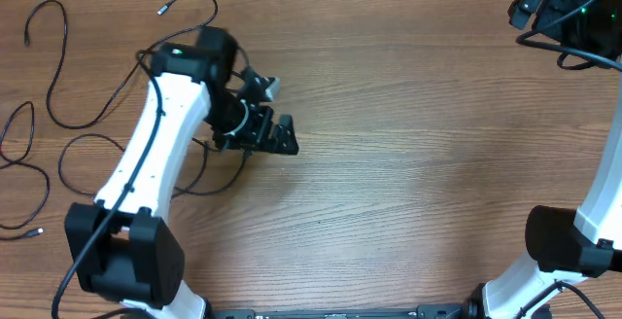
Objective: Untangle cables
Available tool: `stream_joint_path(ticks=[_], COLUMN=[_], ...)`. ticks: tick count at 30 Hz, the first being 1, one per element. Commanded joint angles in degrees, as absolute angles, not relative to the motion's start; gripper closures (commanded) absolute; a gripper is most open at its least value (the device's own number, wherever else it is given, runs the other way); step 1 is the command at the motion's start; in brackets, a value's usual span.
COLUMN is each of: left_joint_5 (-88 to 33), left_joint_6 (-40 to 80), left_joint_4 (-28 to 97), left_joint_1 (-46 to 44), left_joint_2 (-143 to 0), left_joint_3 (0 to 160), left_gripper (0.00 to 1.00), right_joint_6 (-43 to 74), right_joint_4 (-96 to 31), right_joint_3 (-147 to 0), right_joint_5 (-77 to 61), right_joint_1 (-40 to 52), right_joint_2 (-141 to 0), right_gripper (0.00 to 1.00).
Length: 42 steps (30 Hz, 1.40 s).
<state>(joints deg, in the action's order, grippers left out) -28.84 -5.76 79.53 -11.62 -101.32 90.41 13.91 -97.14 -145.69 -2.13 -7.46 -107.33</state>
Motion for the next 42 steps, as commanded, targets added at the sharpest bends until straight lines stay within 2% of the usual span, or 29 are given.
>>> stream_joint_path(ticks=[1,5,8,15,19,25,32,42], left_joint_5=[-21.26,-10.15,-5.32,14.98,16.91,16.49,16.51,16.49], left_joint_6=[0.01,10.52,16.51,30.22,33.71,33.87,33.85,33.85], left_joint_4=[79.68,79.92,79.05,78.30,78.72,82.46,82.02,82.08], left_joint_1=[-16.38,-22.87,-28.10,-44.51,-50.41,-52.16,-52.16,-52.16], left_joint_2=[-94.63,-86.65,-80.77,-69.12,-66.02,-65.71,-67.26,-71.29], left_joint_3=[91.02,91.02,91.02,91.02,91.02,91.02,91.02,91.02], left_gripper=[0.00,0.00,0.01,0.01,0.01,0.00,0.01,0.00], right_joint_6=[14.15,14.22,15.00,12.08,8.78,8.78,8.73,9.26], right_joint_4=[-97.03,-96.95,-97.03,-97.06,-97.06,-97.06,-97.06,-96.27], right_joint_3=[-145.86,-145.86,-145.86,-145.86,-145.86,-145.86,-143.65,-121.95], right_joint_5=[-2.04,-3.88,-11.81,-30.04,-36.32,-32.67,-27.16,-20.82], right_joint_1=[-7.53,-7.53,-7.53,-7.51,-7.46,-7.46,-7.46,-7.46], right_joint_2=[-106.32,-106.32,-106.32,-106.30,-105.95,-102.56,-88.05,-63.02], right_gripper=[0.00,0.00,0.00,0.00,0.00,0.00,0.00,0.00])
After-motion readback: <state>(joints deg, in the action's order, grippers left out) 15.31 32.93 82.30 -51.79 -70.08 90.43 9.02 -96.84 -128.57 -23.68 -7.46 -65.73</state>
